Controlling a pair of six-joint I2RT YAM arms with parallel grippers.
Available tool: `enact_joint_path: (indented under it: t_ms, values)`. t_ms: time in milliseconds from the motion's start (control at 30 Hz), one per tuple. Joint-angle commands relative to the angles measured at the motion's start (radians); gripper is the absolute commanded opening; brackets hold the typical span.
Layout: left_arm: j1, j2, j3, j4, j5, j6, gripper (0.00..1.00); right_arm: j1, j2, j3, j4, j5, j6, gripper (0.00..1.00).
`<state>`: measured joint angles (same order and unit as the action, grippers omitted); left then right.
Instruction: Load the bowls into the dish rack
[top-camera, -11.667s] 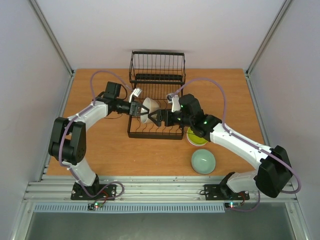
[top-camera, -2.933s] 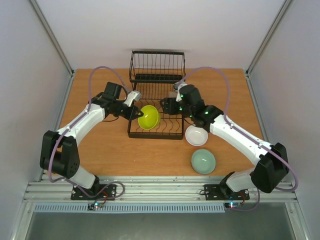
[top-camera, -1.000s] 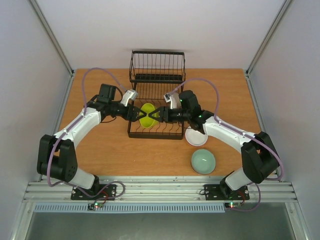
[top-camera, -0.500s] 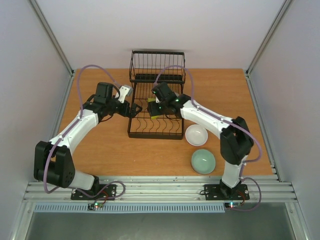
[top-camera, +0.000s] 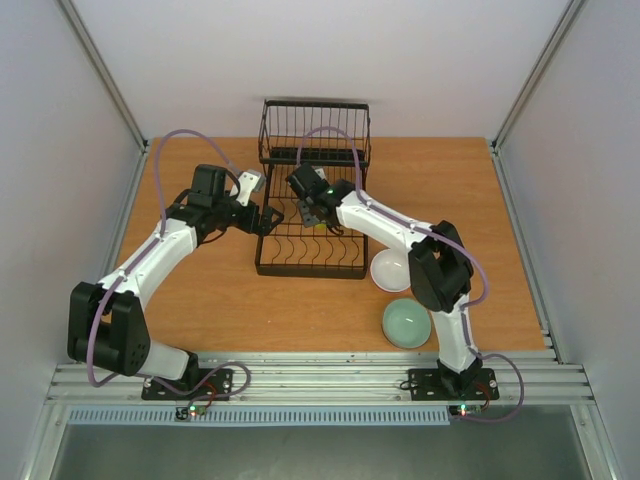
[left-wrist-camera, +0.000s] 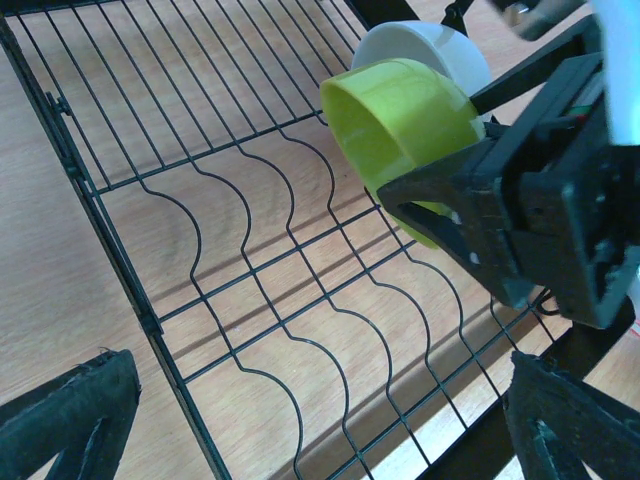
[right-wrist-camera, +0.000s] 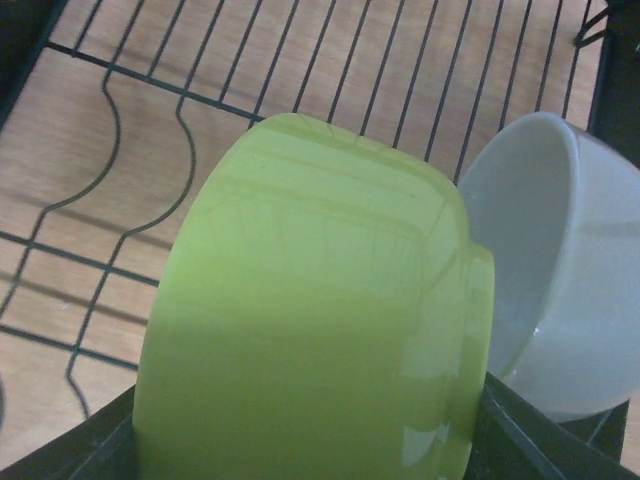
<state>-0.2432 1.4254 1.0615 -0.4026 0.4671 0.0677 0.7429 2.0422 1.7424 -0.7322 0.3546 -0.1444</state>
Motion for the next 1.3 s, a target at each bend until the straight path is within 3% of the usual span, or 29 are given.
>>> enact_joint_path:
  t_ms: [0, 667, 1033, 1133, 1267]
  values:
    - [0.001, 0.0, -0.008, 0.046, 0.015, -0.002, 0.99, 0.019, 0.065, 0.087, -0.042, 0.153, -0.032, 0.01]
    - [0.001, 0.044, 0.003, 0.04, 0.055, 0.0, 0.99, 0.024, 0.229, 0.218, -0.134, 0.351, 0.002, 0.01]
    - [0.001, 0.038, 0.008, 0.031, 0.059, 0.002, 0.99, 0.024, 0.269, 0.243, -0.184, 0.341, 0.046, 0.02]
    - [0.001, 0.036, 0.008, 0.028, 0.06, 0.001, 0.99, 0.024, 0.267, 0.241, -0.189, 0.349, 0.061, 0.14]
    - [0.002, 0.034, 0.008, 0.027, 0.063, 0.003, 0.99, 0.027, 0.258, 0.239, -0.202, 0.401, 0.072, 0.48]
